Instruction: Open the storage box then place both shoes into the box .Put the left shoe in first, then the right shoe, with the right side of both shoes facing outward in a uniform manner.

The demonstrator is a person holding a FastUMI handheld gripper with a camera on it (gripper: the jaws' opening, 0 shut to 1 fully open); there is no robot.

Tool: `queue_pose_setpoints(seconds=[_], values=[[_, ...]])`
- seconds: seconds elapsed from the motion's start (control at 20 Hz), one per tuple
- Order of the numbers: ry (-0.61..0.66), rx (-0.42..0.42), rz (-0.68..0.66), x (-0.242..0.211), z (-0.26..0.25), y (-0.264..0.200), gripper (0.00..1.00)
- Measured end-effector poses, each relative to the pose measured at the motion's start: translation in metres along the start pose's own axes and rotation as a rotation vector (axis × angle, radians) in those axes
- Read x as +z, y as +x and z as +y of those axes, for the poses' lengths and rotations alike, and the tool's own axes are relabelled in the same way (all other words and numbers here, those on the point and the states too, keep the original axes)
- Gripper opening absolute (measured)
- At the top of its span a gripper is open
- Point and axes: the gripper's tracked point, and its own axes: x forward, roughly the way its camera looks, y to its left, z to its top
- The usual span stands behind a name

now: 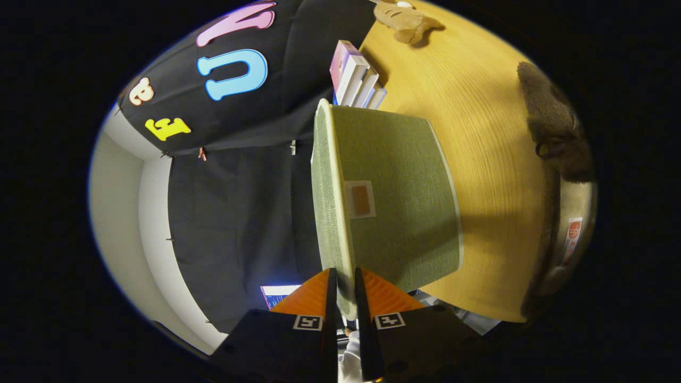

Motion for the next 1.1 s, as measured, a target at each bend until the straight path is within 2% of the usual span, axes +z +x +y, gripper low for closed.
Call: queue_pose_setpoints(seconds=[0.1,0.15,0.25,0.45,0.75,1.1], values=[[0.028,0.029,0.025,-0.004,0.011,0.004,0.2],[0.029,0.021,0.038,-0.006,0.012,0.007,0.2],[0.014,-0.009,0.047,-0.009,0.009,0.008,0.1],[-0.045,-0.035,0.032,-0.011,0.018,0.01,0.05],[-0.149,-0.074,-0.006,-0.017,0.058,0.025,0.05],[-0.193,-0.083,-0.075,-0.013,0.129,0.057,0.05]])
